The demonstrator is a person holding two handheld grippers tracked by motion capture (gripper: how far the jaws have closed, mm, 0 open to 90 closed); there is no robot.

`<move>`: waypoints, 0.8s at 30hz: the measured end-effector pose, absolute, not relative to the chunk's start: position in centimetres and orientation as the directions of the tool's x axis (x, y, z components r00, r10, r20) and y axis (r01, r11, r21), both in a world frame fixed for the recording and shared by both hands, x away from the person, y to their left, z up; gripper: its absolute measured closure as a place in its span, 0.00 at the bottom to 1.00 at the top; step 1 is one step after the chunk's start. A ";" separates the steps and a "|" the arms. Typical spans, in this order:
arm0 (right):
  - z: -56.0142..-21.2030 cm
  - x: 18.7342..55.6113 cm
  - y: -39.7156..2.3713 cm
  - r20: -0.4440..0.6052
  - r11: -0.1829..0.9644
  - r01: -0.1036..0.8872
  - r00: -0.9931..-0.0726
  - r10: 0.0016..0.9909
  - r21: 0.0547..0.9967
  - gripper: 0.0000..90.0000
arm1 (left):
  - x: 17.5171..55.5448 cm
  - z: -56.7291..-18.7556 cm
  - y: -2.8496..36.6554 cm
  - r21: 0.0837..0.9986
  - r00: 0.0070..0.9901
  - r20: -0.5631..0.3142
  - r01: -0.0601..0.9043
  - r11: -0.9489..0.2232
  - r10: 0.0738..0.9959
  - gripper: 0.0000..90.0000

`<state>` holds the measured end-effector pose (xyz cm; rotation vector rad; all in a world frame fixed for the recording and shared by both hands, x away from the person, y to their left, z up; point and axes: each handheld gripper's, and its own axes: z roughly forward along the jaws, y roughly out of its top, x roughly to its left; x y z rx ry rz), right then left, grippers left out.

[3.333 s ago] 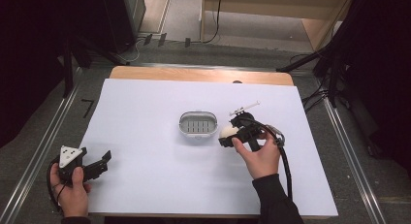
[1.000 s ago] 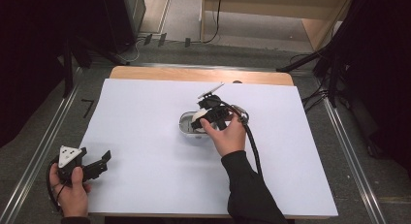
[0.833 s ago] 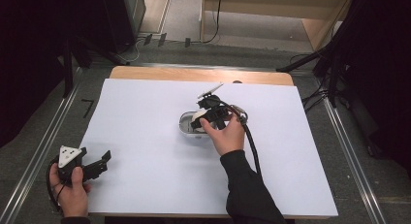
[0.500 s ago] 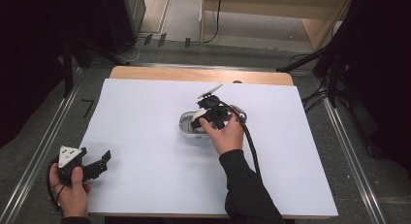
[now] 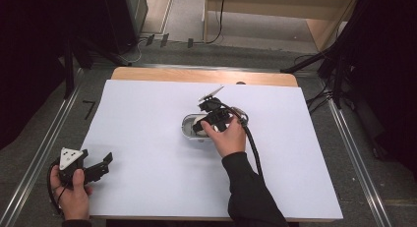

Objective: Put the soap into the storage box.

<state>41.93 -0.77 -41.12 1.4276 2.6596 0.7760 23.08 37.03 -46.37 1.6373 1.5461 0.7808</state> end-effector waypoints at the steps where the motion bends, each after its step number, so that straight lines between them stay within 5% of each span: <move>1: -41.0 41.9 -0.8 0.208 0.452 0.778 -0.576 0.791 0.436 0.27 | 23.1 -46.4 37.0 0.839 0.088 -0.057 0.544 0.000 0.994 0.16; 24: -38.9 40.1 -4.1 0.221 0.421 0.758 -0.580 0.784 0.498 0.27 | 23.1 -46.4 37.0 0.837 0.087 -0.054 0.546 -0.003 0.995 0.15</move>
